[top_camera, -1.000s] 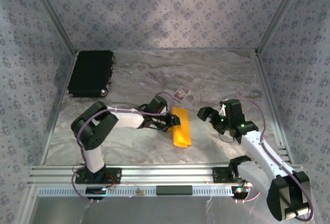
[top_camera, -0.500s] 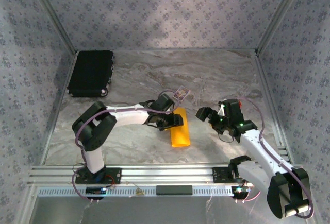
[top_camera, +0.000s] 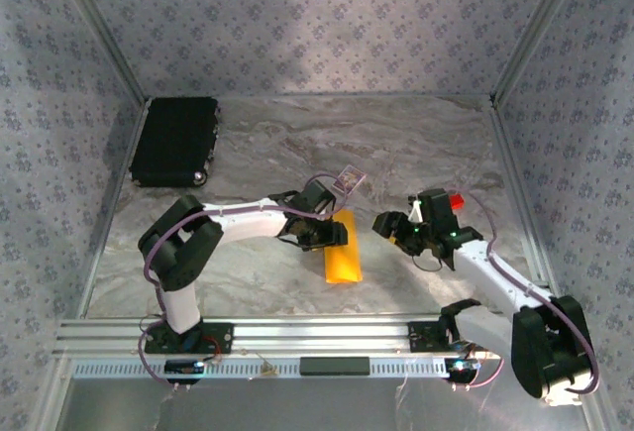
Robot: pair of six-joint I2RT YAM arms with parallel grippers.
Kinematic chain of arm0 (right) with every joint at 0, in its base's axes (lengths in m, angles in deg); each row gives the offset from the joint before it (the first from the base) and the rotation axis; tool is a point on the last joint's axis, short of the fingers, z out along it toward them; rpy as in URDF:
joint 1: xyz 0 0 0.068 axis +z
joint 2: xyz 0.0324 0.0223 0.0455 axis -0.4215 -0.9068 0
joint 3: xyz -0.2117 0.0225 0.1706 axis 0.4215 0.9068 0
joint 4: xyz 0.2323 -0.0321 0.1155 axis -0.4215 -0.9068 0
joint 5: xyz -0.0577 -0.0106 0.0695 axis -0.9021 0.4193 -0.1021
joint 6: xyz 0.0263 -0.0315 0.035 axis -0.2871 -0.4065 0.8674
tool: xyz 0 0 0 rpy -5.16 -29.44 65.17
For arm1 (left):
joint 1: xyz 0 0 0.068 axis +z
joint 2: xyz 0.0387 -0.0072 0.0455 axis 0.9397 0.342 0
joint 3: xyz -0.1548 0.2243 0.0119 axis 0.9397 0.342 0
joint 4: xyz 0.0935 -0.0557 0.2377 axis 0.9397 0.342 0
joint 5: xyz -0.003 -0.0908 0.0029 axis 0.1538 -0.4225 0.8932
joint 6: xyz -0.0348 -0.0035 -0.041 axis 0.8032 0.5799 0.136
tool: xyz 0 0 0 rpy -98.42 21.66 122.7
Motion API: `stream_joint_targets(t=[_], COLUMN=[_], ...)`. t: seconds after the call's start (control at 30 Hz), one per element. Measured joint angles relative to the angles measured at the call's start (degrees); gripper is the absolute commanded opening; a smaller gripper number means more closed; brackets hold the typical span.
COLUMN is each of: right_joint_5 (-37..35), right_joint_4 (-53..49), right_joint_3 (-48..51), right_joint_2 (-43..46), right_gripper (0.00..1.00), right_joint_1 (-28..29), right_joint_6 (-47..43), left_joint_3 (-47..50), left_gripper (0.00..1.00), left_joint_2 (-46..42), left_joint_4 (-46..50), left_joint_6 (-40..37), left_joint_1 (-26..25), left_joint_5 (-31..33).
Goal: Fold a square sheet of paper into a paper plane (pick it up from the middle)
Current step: First fold the square sheet of paper in half at the center of the table.
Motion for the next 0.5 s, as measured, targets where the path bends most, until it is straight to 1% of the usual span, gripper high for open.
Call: stream_joint_targets(t=[0.1, 0.17, 0.2, 0.27, 0.33, 0.4, 0.47, 0.5], right_joint_5=[0.6, 1.0, 1.2, 1.3, 1.4, 1.4, 1.4, 1.4], right_joint_4=[1.8, 3.3, 4.0, 5.7, 7.1, 8.5, 9.8, 10.5], right_joint_3=[0.0, 0.1, 0.1, 0.2, 0.2, 0.2, 0.3, 0.3], right_joint_2=[-2.2, -3.5, -4.2, -5.7, -7.0, -8.1, -9.0, -9.5], right_gripper=[0.39, 0.25, 0.22, 0.19, 0.13, 0.11, 0.02, 0.01], right_joint_1=[1.2, 2.3, 2.9, 4.3, 5.4, 6.3, 7.1, 7.4], right_joint_6=[0.3, 0.7, 1.2, 1.7, 2.4, 3.1, 3.7, 4.1], left_joint_3=[-0.3, -0.6, -0.8, -1.5, -2.0, -2.4, -3.1, -3.5], left_gripper=[0.65, 0.65, 0.65, 0.65, 0.65, 0.65, 0.65, 0.65], left_joint_2=[0.4, 0.6, 0.7, 1.1, 1.5, 1.7, 2.1, 2.3], left_joint_4=[0.3, 0.5, 0.8, 1.5, 2.2, 2.8, 3.7, 4.2], left_joint_6=[-0.2, -0.3, -0.3, -0.3, -0.3, -0.3, -0.3, -0.3], left_joint_1=[0.0, 0.0, 0.0, 0.0, -0.1, -0.2, -0.3, -0.4], left_joint_5=[0.0, 0.0, 0.0, 0.0, 0.0, 0.0, 0.4, 0.7])
